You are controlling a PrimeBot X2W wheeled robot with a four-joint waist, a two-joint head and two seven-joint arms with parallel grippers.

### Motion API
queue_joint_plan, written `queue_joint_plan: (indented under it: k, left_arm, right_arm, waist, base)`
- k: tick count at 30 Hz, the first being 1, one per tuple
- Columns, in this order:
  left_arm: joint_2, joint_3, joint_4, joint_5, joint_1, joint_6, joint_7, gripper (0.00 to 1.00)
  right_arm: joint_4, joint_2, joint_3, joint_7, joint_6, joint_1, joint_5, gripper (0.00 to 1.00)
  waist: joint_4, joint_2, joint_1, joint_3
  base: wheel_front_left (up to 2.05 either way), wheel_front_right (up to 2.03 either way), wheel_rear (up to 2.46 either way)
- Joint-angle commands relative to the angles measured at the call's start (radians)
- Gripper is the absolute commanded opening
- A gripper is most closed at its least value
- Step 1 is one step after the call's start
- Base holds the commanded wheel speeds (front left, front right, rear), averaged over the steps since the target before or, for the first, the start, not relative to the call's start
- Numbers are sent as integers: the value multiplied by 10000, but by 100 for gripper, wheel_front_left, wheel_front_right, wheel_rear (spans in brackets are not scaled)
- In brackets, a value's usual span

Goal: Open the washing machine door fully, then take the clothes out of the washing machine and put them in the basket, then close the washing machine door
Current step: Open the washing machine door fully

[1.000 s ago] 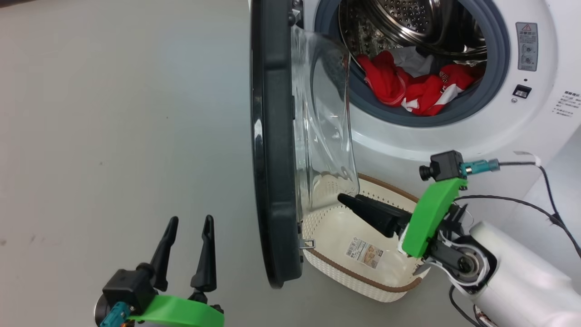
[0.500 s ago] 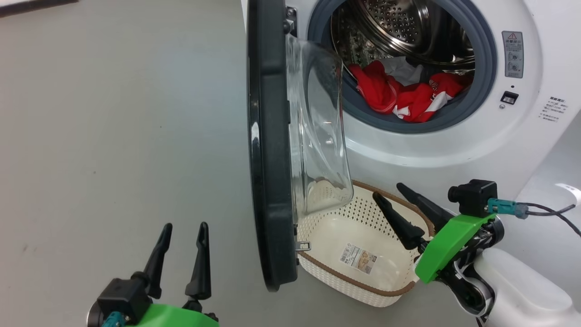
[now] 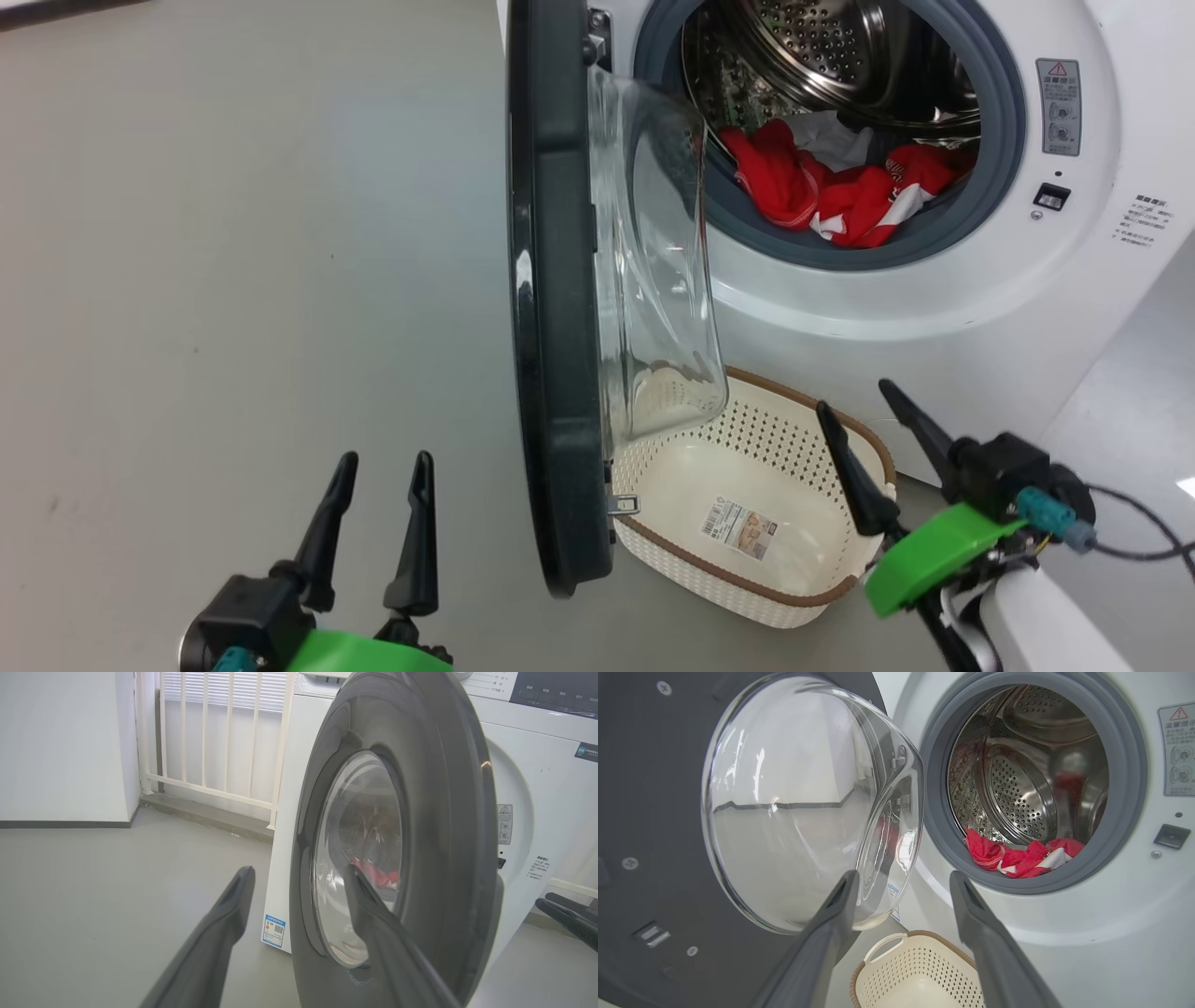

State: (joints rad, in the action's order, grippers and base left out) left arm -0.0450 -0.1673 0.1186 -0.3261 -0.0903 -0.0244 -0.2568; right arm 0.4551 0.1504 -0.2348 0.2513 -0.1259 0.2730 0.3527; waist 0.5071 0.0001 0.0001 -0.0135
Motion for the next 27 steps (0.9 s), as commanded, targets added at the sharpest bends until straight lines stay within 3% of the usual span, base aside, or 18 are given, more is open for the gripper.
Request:
queue_joint_plan:
  k: [1, 5, 10, 27]
  left_arm:
    - [-64, 310, -284, 75, -53, 18, -49, 100]
    - [-59, 304, -297, 130, -28, -9, -49, 100]
    - [-56, 281, -326, 107, -19, -78, -49, 100]
    - [-54, 121, -189, 30, -13, -299, -49, 100]
  right_arm:
    - [-335, -157, -26, 102, -48, -152, -230, 100]
    - [-1076, -701, 822, 103, -48, -874, -1401, 100]
    - [-1859, -960, 1254, 103, -48, -1470, -1916, 100]
    - [-2284, -1000, 1008, 104, -48, -1910, -1669, 100]
  waist:
    - [6, -1, -1, -7]
    - [25, -1, -1, -62]
    - [-29, -1, -1, -132]
    - [-158, -1, -1, -199]
  base:
    - [0, 0, 0]
    - [0, 0, 0]
    - [0, 0, 0]
    - [0, 0, 0]
